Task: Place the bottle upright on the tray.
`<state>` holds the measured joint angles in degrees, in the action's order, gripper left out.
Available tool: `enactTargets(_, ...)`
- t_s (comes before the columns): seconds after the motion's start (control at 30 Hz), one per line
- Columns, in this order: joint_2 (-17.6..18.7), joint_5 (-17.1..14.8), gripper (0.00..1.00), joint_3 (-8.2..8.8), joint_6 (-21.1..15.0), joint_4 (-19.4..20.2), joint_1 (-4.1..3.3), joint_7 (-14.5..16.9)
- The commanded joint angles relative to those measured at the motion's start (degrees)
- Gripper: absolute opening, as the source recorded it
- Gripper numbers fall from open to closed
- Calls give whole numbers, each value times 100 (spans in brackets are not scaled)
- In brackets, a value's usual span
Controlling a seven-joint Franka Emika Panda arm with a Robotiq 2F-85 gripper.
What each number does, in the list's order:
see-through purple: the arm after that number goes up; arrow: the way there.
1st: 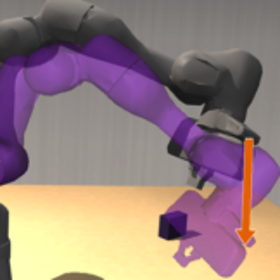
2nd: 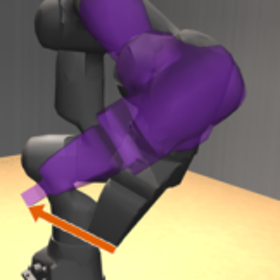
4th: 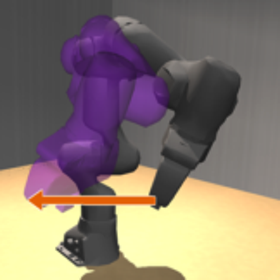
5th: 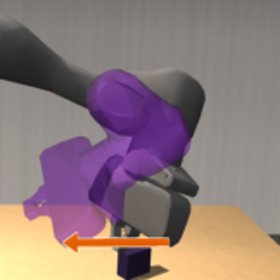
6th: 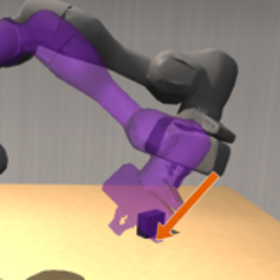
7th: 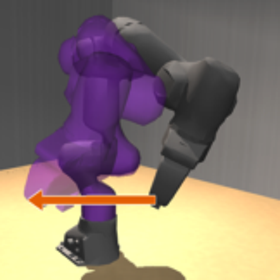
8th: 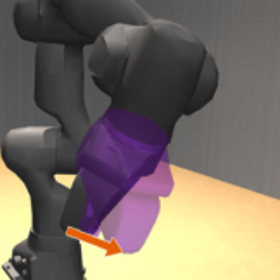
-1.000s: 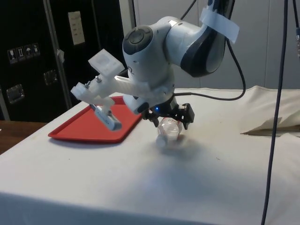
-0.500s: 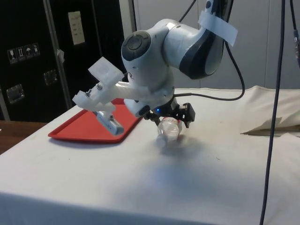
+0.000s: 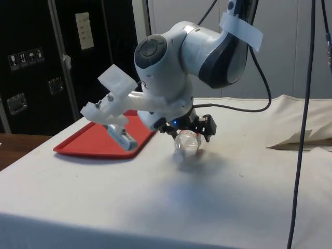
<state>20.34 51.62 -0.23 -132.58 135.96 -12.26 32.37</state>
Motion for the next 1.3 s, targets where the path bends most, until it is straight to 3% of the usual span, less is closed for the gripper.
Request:
enactTargets(0.0,52,52,100,6,11,-29,-29,-97)
enactTargets(0.47,201,229,100,0,6,-126,-34,-498)
enactTargets(1.17,212,189,100,-11,0,-138,-17,-498)
enactTargets(1.27,212,166,91,-17,11,-138,-11,-470)
